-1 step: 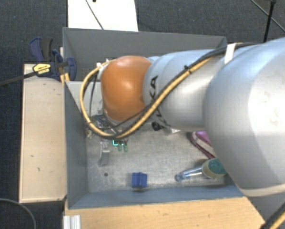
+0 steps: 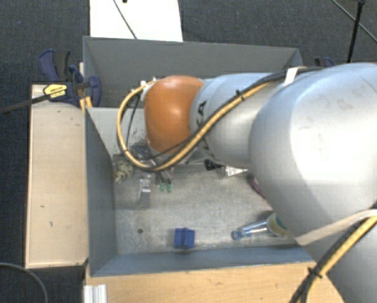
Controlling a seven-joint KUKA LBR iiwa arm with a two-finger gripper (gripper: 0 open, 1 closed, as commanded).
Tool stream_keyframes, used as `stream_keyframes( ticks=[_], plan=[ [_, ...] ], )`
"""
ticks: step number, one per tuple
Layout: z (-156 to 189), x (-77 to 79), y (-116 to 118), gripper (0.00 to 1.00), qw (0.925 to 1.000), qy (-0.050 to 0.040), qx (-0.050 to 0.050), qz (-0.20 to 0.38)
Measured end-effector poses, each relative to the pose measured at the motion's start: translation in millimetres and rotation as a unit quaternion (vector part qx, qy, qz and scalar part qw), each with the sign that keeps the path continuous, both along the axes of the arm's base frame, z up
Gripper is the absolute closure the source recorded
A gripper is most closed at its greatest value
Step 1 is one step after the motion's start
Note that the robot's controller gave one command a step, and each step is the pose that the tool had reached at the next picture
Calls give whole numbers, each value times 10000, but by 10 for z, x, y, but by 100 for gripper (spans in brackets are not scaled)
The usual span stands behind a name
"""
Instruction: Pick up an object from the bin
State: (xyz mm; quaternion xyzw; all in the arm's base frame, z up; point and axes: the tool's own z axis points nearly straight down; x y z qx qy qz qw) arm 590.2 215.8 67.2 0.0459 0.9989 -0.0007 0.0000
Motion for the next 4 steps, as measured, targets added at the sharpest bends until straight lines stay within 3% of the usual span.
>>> stream_keyframes(
  ticks=[1, 2, 3, 4],
  plan=[
    [434, -558, -1109, 0, 9996, -3, -13, 293],
    [33, -1030, -948, 0, 9887, -5, 6, 1497],
    [51, -1040, -945, 100, 9891, 27, 8, 1472],
    [1458, -907, -751, 100, 9816, -58, 13, 1911]
  ],
)
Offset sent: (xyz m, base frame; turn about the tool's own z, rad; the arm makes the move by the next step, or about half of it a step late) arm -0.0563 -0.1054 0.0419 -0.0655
